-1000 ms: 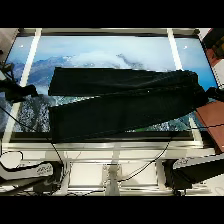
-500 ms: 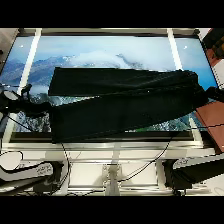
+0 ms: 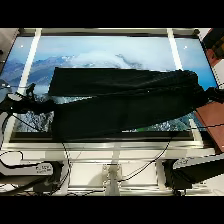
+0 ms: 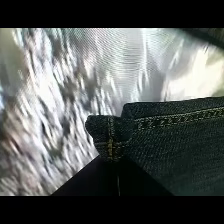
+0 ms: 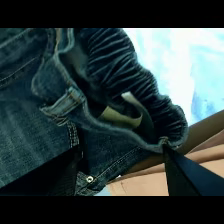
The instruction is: Fold the clothes and pants, and hang the long-sleeved shirts on hangers.
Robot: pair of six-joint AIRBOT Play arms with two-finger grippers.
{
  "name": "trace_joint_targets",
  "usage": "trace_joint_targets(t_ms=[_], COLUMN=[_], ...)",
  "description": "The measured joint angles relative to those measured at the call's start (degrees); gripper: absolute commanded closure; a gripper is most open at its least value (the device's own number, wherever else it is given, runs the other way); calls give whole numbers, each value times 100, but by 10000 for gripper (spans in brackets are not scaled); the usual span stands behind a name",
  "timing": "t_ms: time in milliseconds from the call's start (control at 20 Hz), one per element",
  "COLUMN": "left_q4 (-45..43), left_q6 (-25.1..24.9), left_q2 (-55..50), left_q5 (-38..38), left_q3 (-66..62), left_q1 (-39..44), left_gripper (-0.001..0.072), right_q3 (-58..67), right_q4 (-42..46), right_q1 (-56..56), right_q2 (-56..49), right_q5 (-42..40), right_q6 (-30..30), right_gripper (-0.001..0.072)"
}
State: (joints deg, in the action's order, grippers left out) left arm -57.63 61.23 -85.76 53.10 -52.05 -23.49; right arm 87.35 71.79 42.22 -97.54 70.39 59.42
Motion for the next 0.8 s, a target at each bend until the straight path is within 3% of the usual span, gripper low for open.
trace_joint_targets(t_ms=[250, 500, 700, 750, 800], left_q4=[35, 31, 26, 26, 24], left_q6=[-162, -210, -210, -210, -212], left_q2=[-11, -101, -240, -264, -275], left_q5=[-927, -2376, -2922, -2983, -3042], left_q3=[-627, -870, -909, -918, -920], left_q1=[9, 72, 83, 83, 83], left_gripper=[678, 677, 676, 619, 398], right_q3=[0, 0, -31, -61, -116], right_q4=[-101, -439, -660, -688, -702], right_q1=[-4, -7, -9, -7, -7], right_q2=[0, 0, 0, 0, 0], right_q5=[376, 855, 1233, 1331, 1432], right_q6=[24, 306, 573, 619, 667], right_gripper=[150, 150, 150, 150, 150])
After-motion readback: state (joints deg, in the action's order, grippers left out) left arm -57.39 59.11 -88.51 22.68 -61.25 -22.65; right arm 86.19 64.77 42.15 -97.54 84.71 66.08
